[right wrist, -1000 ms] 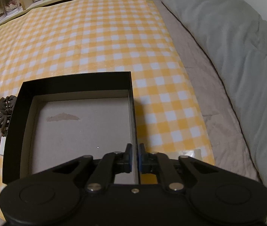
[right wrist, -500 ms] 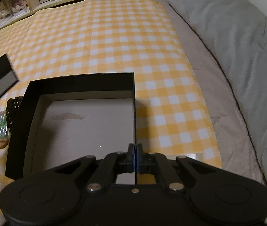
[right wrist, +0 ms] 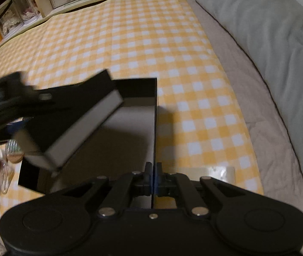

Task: Organize rigid objects
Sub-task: 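Lower the black box into the tray and open the left tool, then move the left tool back to the oval light-wood block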

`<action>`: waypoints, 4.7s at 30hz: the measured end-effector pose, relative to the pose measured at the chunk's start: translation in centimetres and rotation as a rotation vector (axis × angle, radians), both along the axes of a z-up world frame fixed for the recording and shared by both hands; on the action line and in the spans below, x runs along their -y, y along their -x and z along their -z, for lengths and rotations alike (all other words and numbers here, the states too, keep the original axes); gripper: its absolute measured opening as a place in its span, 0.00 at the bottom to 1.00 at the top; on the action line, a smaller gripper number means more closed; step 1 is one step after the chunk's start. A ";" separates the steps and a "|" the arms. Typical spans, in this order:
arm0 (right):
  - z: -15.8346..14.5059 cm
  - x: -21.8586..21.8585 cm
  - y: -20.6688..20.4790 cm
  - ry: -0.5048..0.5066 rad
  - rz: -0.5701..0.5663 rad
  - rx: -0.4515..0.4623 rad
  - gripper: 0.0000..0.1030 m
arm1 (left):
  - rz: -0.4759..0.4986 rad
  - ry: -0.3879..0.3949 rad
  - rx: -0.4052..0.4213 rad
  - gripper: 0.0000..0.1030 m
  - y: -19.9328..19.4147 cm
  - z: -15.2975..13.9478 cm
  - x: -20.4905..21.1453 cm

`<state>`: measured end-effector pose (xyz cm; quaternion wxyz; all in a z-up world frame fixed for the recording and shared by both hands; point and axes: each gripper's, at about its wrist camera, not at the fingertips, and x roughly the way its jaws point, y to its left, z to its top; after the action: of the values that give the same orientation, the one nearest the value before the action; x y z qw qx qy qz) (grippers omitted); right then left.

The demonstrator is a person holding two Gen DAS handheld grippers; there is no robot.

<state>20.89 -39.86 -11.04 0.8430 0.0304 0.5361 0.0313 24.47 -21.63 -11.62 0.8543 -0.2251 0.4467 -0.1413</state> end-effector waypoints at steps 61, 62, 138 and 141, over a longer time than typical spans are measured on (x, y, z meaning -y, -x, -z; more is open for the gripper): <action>0.7 -1.4 0.9 0.111 -0.135 -0.026 0.05 | 0.530 -0.213 0.208 0.91 4.5 -1.2 0.5; 0.7 -1.4 0.9 0.111 -0.134 -0.026 0.05 | 0.519 -0.210 0.219 0.96 4.9 -1.8 0.0; 0.9 -1.5 1.0 0.132 -0.131 -0.034 0.05 | 0.315 -0.579 0.063 1.00 7.6 2.9 -30.5; 0.9 -1.5 1.0 0.129 -0.129 -0.033 0.05 | 0.251 -0.493 0.050 1.00 7.3 2.8 -30.2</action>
<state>19.89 -38.33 -11.96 0.8306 -0.0580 0.5516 0.0503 17.13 8.55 -14.40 0.8699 0.0505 0.4707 -0.1387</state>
